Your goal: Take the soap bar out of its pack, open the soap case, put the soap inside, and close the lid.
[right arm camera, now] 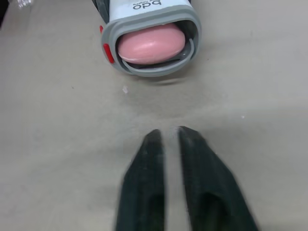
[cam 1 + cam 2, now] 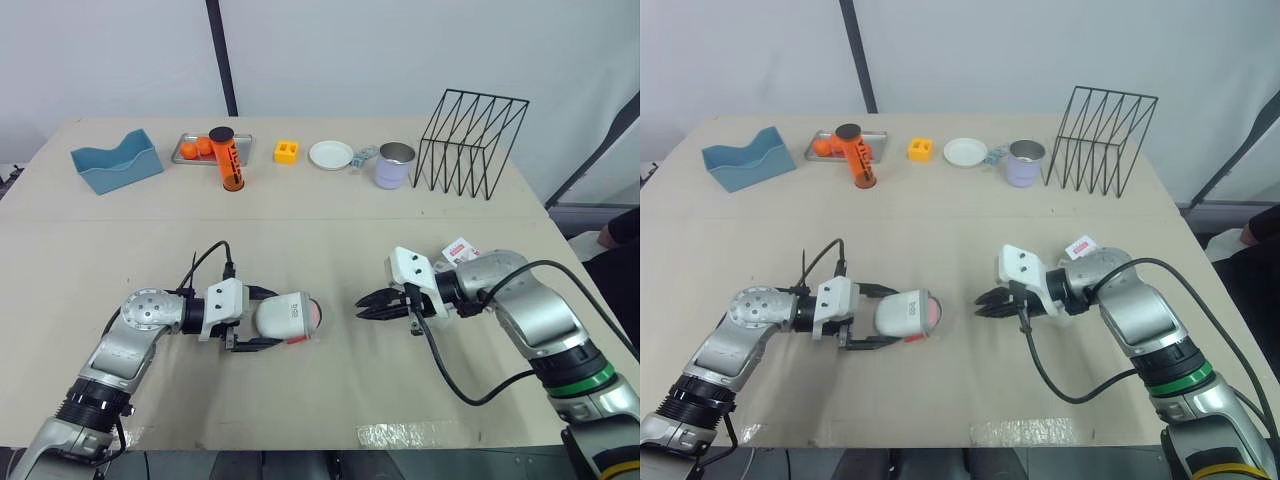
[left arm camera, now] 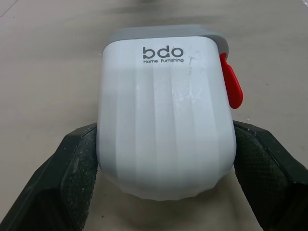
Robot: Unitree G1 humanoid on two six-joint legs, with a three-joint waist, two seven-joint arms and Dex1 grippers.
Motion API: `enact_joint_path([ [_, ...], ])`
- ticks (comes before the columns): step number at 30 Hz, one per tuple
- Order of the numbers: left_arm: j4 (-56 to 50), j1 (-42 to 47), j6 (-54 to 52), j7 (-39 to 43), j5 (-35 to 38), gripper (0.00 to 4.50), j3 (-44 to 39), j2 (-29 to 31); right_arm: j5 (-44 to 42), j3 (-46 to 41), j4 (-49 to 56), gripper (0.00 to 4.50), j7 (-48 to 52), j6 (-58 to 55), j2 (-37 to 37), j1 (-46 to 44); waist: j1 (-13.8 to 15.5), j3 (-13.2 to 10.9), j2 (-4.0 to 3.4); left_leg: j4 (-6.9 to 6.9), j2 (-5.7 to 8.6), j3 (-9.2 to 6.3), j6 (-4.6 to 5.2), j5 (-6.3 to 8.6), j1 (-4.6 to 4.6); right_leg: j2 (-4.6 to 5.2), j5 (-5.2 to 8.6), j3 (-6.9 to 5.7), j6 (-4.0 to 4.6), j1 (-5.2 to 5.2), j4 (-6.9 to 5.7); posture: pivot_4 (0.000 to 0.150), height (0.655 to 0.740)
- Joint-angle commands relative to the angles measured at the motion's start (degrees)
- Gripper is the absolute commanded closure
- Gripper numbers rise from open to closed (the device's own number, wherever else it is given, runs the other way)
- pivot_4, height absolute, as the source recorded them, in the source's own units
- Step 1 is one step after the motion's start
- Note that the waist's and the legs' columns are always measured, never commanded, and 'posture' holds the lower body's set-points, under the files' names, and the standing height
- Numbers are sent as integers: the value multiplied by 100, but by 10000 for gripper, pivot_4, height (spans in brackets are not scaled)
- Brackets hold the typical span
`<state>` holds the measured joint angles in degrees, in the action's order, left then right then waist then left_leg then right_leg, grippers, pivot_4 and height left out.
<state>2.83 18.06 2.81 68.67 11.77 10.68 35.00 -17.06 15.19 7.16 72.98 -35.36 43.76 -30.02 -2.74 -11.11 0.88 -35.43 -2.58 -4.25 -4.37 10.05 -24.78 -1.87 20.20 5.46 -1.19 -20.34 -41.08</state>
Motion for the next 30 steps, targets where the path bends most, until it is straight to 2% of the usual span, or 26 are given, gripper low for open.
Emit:
enact_joint_path([
  [1,-249,18,192,-94,153,7759,-193,-38,-771,-342,332,19800,-237,-1704,-66,-193,0,0,0,0,0,0,0,0,0,0,0,0,0,0,0,1500,7400],
  [2,-272,21,195,-122,159,7759,-195,-52,-1035,-444,361,14101,-363,-2335,-138,-257,-1,0,0,0,-1,0,0,0,0,0,0,1,0,0,-1,1500,7400],
  [4,-292,28,215,-165,162,7759,-196,-67,-1437,-627,386,7290,-568,-3301,-282,-382,-3,0,0,0,0,0,0,0,0,0,0,1,1,0,-1,1500,7400],
  [5,-296,30,222,-180,162,7759,-199,-73,-1621,-741,380,1524,-688,-3766,-381,-458,-3,0,0,0,-1,1,0,0,1,-1,-1,3,1,0,-1,1500,7400],
  [8,-319,24,271,-227,143,7759,-204,-96,-1975,-1014,240,1524,-996,-5006,-676,-700,-1,0,0,0,-1,1,0,0,1,-2,-1,2,2,0,-1,1500,7400],
  [11,-418,-6,278,-281,145,7759,-190,-110,-2301,-1086,186,1524,-1124,-5647,-815,-846,0,0,0,0,0,0,0,0,-1,-1,0,1,1,0,0,1500,7400],
  [15,-512,-3,270,-358,158,7759,-194,-119,-2812,-1104,-95,1524,-1616,-5714,-1008,-958,-1,0,0,0,1,-1,1,0,-3,-1,0,0,0,-1,1,1500,7400],
  [22,-741,-57,168,-500,188,7759,-156,-164,-3605,-1513,-742,1524,-3150,-5714,-1678,-1116,-3,0,0,1,1,0,2,1,-7,-3,1,2,-3,-4,1,1500,7400],
  [30,-825,-47,112,-529,187,7759,-152,-202,-4481,-1680,-1069,1524,-4189,-5714,-1868,-1147,-5,0,0,0,0,0,2,1,-11,-3,1,3,-3,-7,1,1500,7400],
])
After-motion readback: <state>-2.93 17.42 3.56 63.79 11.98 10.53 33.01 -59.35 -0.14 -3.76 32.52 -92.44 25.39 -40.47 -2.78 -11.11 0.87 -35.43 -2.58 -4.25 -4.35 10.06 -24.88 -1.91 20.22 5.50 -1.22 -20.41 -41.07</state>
